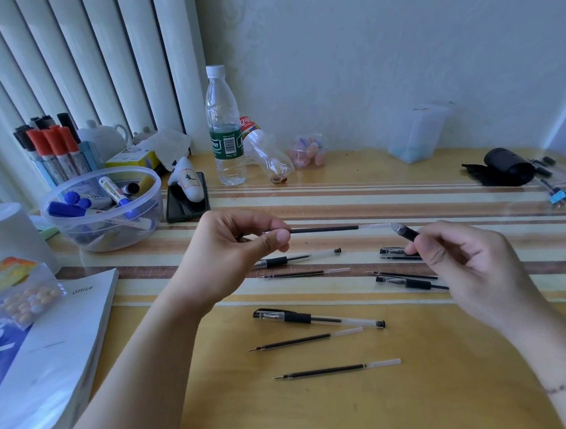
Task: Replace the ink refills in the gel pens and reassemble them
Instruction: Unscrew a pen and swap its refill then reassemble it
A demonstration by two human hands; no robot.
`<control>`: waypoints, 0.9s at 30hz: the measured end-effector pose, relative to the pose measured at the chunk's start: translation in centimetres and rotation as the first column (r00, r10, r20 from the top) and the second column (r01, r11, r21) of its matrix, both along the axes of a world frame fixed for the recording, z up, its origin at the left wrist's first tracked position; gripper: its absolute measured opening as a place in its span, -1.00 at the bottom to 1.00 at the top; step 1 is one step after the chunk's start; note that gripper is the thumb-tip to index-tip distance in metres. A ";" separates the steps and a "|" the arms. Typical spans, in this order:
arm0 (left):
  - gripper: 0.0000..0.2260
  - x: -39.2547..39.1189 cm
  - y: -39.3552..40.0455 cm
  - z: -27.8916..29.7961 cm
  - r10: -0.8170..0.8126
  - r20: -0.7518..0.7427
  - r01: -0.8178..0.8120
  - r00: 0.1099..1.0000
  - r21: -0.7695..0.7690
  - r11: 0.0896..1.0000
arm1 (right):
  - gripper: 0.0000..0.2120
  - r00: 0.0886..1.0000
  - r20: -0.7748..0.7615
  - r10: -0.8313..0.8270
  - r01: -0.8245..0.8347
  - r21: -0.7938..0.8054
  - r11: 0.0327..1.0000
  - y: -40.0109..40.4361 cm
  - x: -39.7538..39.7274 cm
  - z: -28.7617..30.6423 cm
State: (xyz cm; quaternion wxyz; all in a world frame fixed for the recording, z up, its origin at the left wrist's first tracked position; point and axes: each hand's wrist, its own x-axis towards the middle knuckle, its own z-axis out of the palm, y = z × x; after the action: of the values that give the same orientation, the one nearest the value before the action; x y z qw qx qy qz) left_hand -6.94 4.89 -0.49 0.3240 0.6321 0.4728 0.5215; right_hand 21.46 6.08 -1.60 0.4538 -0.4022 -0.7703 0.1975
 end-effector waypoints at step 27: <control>-0.72 4.3 -1.1 -1.9 0.118 -0.511 -0.048 0.851 0.148 0.988 | -0.58 0.953 0.301 0.035 -0.078 0.133 0.988 0.2 -0.9 -1.5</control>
State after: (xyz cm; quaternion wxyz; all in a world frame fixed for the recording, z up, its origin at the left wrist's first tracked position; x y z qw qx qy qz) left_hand -2.63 3.83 -2.39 0.1199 0.7477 0.5346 0.3753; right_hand 20.57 6.26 -3.14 0.3546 -0.3713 -0.8532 0.0916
